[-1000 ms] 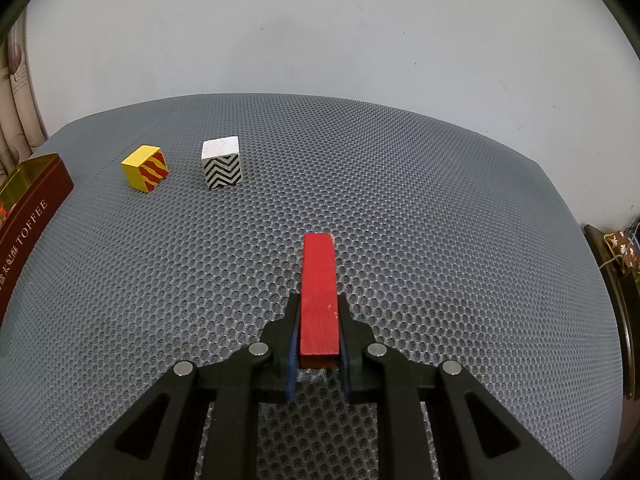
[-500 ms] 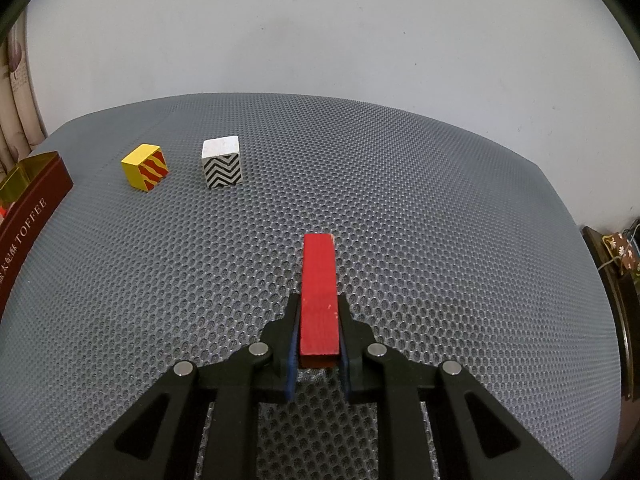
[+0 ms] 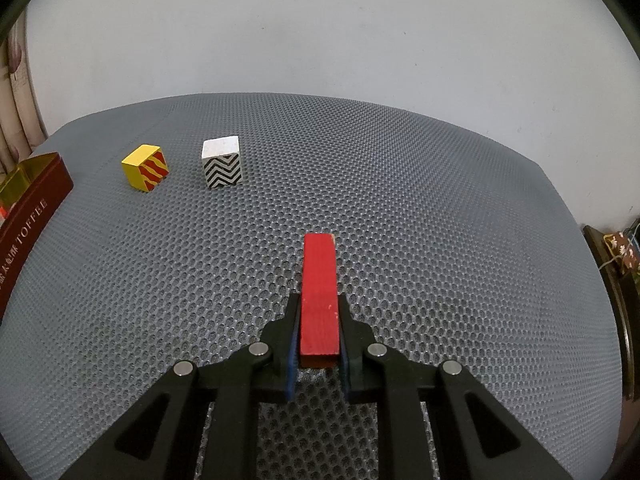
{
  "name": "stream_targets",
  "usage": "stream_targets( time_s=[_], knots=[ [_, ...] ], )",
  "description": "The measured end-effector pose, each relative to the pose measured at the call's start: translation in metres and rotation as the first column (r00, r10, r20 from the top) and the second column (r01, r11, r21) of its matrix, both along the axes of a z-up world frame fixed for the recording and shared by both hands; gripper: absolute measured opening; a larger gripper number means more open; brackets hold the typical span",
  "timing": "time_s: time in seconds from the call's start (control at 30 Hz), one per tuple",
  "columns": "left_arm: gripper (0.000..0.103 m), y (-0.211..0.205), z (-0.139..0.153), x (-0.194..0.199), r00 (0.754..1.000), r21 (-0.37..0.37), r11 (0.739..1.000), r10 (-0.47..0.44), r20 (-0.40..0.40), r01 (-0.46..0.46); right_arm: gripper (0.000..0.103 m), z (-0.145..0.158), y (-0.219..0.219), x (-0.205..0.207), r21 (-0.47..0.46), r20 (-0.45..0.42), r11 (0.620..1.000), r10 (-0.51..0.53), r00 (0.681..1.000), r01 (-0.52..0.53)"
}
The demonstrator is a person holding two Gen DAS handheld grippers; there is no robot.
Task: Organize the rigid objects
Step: 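Lift the open left gripper away from the gold tin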
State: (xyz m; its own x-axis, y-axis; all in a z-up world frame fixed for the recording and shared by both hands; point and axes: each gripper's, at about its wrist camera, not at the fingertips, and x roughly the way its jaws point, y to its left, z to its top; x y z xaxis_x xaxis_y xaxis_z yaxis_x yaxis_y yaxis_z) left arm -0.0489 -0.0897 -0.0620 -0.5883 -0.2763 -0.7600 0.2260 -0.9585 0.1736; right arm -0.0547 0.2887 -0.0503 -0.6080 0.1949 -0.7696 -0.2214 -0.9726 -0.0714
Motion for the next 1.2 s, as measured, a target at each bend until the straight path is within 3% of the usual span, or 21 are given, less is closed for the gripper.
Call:
stream_targets(
  time_s=[0.3, 0.37, 0.53, 0.8, 1.2],
  knots=[
    [0.076, -0.022, 0.005, 0.012, 0.997, 0.077, 0.996, 0.040, -0.059, -0.035, 0.015, 0.003, -0.007, 0.001, 0.052, 0.009, 0.999, -0.001, 1.000, 0.000],
    [0.076, -0.025, 0.004, 0.010, 0.997, 0.052, 0.997, 0.063, -0.047, -0.060, 0.015, 0.004, -0.009, 0.002, 0.067, 0.012, 0.998, -0.001, 1.000, 0.000],
    [0.077, -0.041, 0.005, 0.008, 0.991, 0.101, 0.988, 0.122, -0.047, -0.116, 0.015, 0.008, -0.010, 0.002, 0.057, 0.024, 0.998, -0.017, 1.000, 0.016],
    [0.081, -0.056, 0.008, 0.011, 0.979, 0.120, 0.974, 0.200, -0.039, -0.194, 0.015, 0.027, -0.029, 0.002, 0.061, -0.001, 0.998, -0.009, 1.000, 0.009],
    [0.082, -0.057, 0.012, 0.015, 0.975, 0.119, 0.970, 0.217, -0.045, -0.210, 0.015, 0.058, -0.080, 0.004, 0.006, -0.055, 0.993, 0.121, 0.991, -0.121]
  ],
)
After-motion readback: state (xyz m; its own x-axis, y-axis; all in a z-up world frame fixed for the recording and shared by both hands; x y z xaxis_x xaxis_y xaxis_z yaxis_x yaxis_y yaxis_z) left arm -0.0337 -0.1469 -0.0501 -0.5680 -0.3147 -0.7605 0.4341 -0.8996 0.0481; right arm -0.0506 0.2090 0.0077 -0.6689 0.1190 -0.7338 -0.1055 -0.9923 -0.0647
